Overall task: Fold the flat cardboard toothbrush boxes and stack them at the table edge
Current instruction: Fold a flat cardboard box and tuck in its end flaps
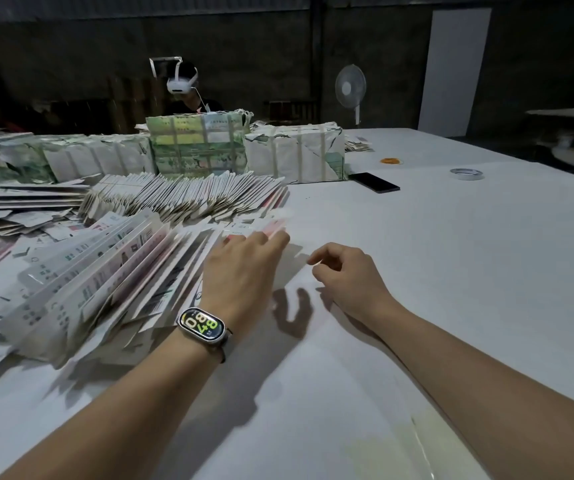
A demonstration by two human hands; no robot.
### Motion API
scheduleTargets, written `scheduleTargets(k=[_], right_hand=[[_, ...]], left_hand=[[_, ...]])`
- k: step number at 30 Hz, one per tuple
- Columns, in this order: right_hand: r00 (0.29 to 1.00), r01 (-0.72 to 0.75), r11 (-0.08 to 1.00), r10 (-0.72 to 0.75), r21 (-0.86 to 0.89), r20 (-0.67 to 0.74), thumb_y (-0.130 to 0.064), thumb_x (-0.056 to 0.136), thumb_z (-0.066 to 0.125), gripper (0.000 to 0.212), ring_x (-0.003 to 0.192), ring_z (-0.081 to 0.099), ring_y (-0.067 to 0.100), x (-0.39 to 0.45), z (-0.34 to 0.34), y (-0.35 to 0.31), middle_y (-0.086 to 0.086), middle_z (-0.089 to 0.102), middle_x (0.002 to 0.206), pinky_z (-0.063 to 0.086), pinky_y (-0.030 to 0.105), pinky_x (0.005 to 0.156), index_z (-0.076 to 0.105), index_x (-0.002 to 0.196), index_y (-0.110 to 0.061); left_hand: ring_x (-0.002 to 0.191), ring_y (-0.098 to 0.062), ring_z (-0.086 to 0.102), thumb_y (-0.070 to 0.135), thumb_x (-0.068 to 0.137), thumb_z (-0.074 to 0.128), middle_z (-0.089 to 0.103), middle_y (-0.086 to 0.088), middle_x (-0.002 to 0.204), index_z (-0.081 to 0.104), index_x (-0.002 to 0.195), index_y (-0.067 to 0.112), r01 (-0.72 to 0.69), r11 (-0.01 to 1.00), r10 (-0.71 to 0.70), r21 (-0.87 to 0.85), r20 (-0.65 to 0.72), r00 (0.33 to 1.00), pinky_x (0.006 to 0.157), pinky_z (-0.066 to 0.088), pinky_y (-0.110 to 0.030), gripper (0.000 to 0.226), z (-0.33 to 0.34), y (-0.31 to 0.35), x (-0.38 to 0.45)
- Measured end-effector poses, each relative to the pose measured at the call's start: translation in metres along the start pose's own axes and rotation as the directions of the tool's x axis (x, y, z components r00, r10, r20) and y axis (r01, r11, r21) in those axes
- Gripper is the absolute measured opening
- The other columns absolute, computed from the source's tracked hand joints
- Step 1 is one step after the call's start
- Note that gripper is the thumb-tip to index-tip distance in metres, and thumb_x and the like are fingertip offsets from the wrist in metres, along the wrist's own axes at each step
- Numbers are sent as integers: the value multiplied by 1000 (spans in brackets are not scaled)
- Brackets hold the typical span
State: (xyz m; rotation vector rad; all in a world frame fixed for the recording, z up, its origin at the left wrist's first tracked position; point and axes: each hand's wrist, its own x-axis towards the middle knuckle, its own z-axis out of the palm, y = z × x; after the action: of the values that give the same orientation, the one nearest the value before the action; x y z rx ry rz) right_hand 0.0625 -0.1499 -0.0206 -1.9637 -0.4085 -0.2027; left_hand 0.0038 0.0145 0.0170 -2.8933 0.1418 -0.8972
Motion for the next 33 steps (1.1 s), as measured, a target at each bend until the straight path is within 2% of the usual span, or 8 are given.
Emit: scheduleTargets(k=[6, 9, 14, 17, 20, 24, 28, 33], right_hand=[[1000, -13, 999, 13, 51, 2, -19, 92, 62, 17, 63, 57, 3, 3, 2, 1, -14, 63, 61, 45, 20, 64, 67, 79, -28], [1000, -16, 984, 14, 177, 10, -32, 99, 56, 17, 60, 55, 1, 1, 1, -2, -12, 63, 64, 44, 18, 63, 68, 89, -26], [1000, 1, 948, -5, 318, 12, -38, 100, 56, 10, 63, 54, 13, 0, 2, -5, -1, 62, 69, 40, 13, 52, 63, 104, -32], [999, -9, 913, -5, 407, 34, -44, 96, 60, 9, 58, 50, 11, -2, 3, -6, -6, 59, 65, 38, 13, 46, 64, 100, -35], [998, 7, 897, -31, 443, 48, -43, 92, 54, 25, 62, 63, 7, -3, 1, -9, -8, 70, 74, 47, 16, 52, 65, 104, -24], [1000, -17, 879, 8, 477, 22, -28, 100, 52, 18, 82, 75, 22, -3, -5, -8, 3, 77, 95, 59, 31, 63, 65, 106, -17], [1000, -10, 925, 5, 379, 14, -17, 102, 53, 18, 100, 72, 19, -2, -2, -7, -4, 75, 108, 59, 34, 83, 62, 116, -24], [993, -115, 916, 96, 384, 67, -22, 103, 51, 23, 91, 74, 26, -5, -6, -9, 0, 78, 100, 60, 39, 80, 73, 108, -27]], left_hand=[[76, -36, 67, -12, 74, 63, 73, -11, 103, 73, 94, 10, -63, 987, 13, -151, -312, 950, 56, 39, -32, 31, -25, -11, 7], [83, -36, 69, -17, 75, 62, 73, -12, 109, 74, 96, 6, -93, 960, -14, -265, -375, 927, 52, 52, -40, 34, -25, -10, 9], [82, -35, 71, -8, 86, 64, 73, -12, 112, 74, 101, 5, -245, 930, 84, -273, -492, 866, 45, 53, -37, 23, -19, 1, 7], [83, -30, 70, -1, 94, 54, 70, -14, 116, 70, 113, 1, -323, 830, 39, -455, -530, 847, 54, 58, -34, 24, -12, 13, 5], [88, -15, 66, -3, 96, 58, 64, -6, 119, 52, 137, 7, -169, 562, -192, -810, -326, 926, 67, 53, -10, 43, -2, 31, 0], [103, -14, 70, 10, 106, 45, 64, -1, 124, 31, 153, 24, 209, 114, -239, -971, 178, 955, 85, 61, -38, 51, 18, 47, -10], [118, -15, 65, 12, 108, 41, 64, 3, 132, 48, 140, 27, 315, -4, -244, -949, 306, 920, 102, 54, -42, 37, 28, 49, -11], [102, -10, 71, 10, 98, 41, 72, 7, 121, 52, 136, 27, 369, -149, -226, -917, 395, 890, 82, 60, -30, 43, 29, 43, -10]])
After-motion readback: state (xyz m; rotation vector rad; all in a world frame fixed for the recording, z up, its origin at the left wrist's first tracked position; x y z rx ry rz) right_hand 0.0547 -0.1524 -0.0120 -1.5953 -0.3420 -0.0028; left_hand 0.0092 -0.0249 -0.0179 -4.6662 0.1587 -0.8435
